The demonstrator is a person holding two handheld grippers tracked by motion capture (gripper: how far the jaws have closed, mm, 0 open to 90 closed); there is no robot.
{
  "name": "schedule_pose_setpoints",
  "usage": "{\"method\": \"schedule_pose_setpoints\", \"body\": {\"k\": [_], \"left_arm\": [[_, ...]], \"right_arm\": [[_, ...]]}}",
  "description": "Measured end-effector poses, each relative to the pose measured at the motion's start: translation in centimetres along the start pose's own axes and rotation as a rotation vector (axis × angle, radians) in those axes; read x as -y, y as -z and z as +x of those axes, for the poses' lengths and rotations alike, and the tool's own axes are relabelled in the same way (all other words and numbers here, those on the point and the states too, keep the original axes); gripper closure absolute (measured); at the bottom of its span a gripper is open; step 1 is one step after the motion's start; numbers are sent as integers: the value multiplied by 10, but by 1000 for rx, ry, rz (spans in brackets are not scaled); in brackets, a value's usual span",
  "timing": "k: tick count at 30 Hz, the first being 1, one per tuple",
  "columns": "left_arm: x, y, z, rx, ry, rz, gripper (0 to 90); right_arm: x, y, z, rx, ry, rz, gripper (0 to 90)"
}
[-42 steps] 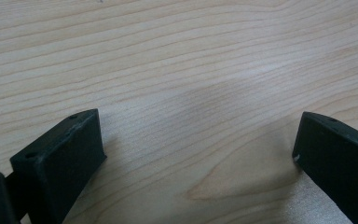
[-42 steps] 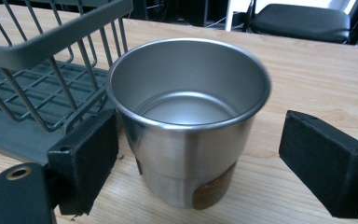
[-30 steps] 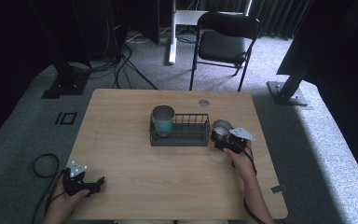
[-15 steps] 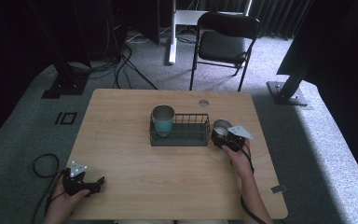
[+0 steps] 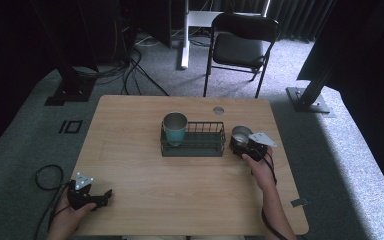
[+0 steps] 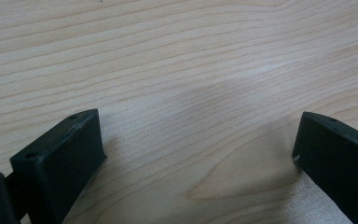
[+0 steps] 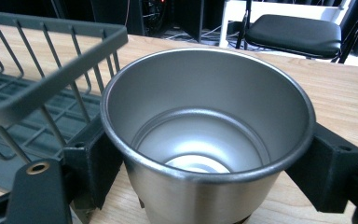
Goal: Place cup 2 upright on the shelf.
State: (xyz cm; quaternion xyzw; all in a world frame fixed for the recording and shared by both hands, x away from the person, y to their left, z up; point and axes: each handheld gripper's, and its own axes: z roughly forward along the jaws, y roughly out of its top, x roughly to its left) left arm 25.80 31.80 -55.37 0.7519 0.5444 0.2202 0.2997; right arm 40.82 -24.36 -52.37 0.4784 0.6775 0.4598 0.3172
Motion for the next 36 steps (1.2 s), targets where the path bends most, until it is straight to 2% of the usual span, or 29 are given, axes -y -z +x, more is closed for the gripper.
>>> {"method": "schedule_pose_setpoints", "body": {"k": [17,36], "left_arm": [[0,0,0,0,-1,0,23],[0,0,0,0,0,0,23]], "right_arm": [[-30,19,-9,0,21,-34,181],[-66,25,6,-28,30,-75,181]]}}
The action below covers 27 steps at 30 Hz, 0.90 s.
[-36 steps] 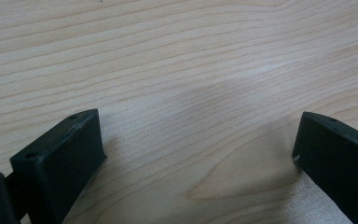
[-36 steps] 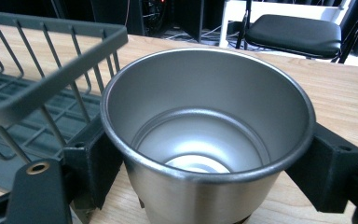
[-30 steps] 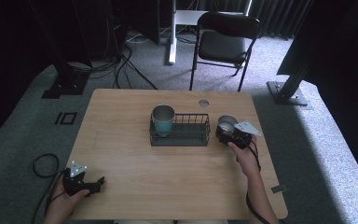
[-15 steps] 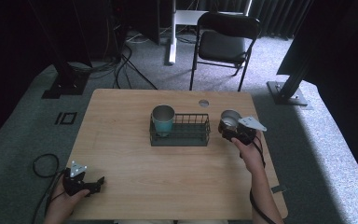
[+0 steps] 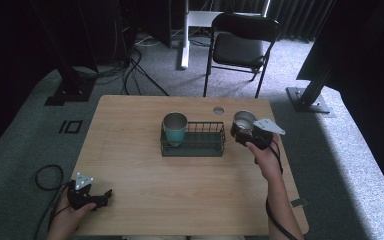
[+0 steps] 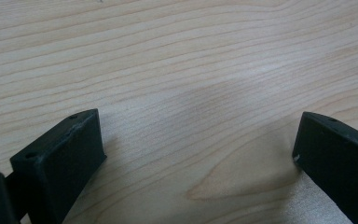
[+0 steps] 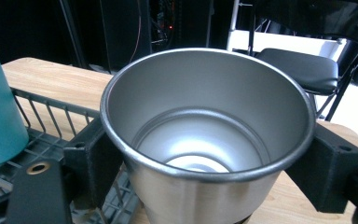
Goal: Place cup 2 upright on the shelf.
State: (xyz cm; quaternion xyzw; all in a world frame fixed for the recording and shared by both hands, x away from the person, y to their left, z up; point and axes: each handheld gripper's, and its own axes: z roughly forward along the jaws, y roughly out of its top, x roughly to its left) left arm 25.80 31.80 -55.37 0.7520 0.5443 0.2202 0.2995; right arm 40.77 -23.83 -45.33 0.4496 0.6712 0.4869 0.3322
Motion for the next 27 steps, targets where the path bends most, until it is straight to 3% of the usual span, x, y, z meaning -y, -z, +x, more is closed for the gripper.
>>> {"method": "schedule_pose_setpoints", "body": {"k": [15,27], "left_arm": [[0,0,0,0,0,0,23],[0,0,0,0,0,0,23]], "right_arm": [[-25,-5,22,-45,26,-26,181],[-37,-17,50,-110,40,-32,181]]}}
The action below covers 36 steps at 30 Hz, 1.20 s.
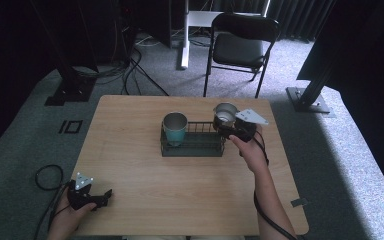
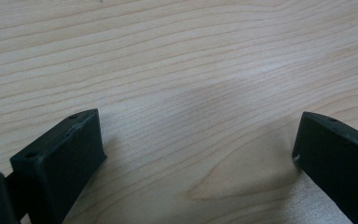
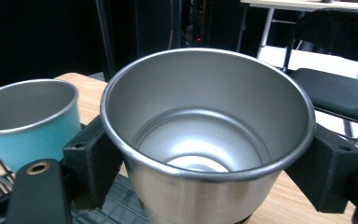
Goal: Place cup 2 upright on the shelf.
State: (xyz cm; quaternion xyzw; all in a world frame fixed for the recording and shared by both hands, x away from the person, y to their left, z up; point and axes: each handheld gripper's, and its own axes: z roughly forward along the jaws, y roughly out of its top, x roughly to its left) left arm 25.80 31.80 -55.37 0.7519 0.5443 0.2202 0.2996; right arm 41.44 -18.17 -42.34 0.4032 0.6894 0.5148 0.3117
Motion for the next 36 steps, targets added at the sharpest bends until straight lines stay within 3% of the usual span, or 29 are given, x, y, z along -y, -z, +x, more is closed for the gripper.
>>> {"method": "schedule_pose_setpoints", "body": {"k": [19,36], "left_arm": [[0,0,0,0,0,0,23],[0,0,0,0,-1,0,23]], "right_arm": [[5,-21,29,-69,-1,21,181],[30,-37,43,-87,-16,75,181]]}}
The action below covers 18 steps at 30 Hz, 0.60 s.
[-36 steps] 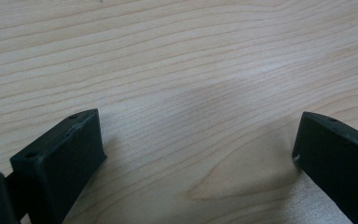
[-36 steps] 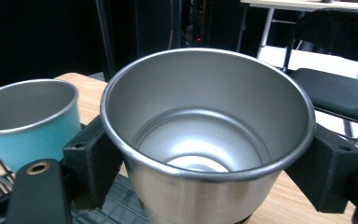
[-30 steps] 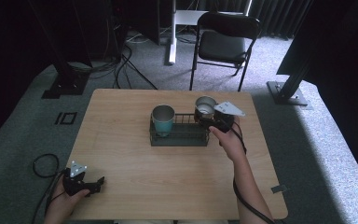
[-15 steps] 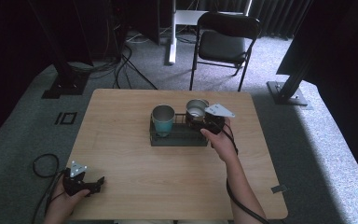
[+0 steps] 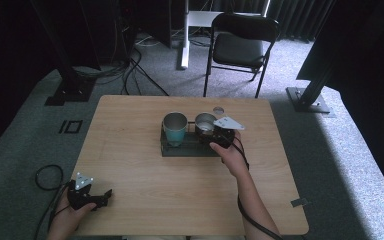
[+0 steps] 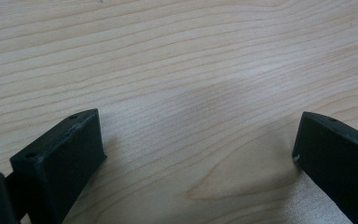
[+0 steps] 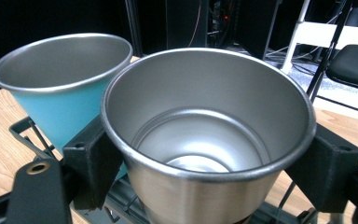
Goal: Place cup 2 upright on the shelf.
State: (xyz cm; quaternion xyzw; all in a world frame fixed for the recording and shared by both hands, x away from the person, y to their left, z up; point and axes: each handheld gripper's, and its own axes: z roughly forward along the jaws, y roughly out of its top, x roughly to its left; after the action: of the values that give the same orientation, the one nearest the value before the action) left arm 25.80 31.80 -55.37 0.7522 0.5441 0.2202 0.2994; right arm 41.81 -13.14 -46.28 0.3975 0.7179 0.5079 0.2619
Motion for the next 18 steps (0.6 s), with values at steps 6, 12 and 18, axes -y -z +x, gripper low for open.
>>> {"method": "schedule_pose_setpoints", "body": {"k": [6,12,18], "left_arm": [[0,0,0,0,0,0,23],[0,0,0,0,1,0,24],[0,0,0,0,0,0,23]], "right_arm": [[4,-4,2,2,-7,8,181],[8,-9,2,15,-1,30,181],[11,-13,3,25,2,44,181]]}}
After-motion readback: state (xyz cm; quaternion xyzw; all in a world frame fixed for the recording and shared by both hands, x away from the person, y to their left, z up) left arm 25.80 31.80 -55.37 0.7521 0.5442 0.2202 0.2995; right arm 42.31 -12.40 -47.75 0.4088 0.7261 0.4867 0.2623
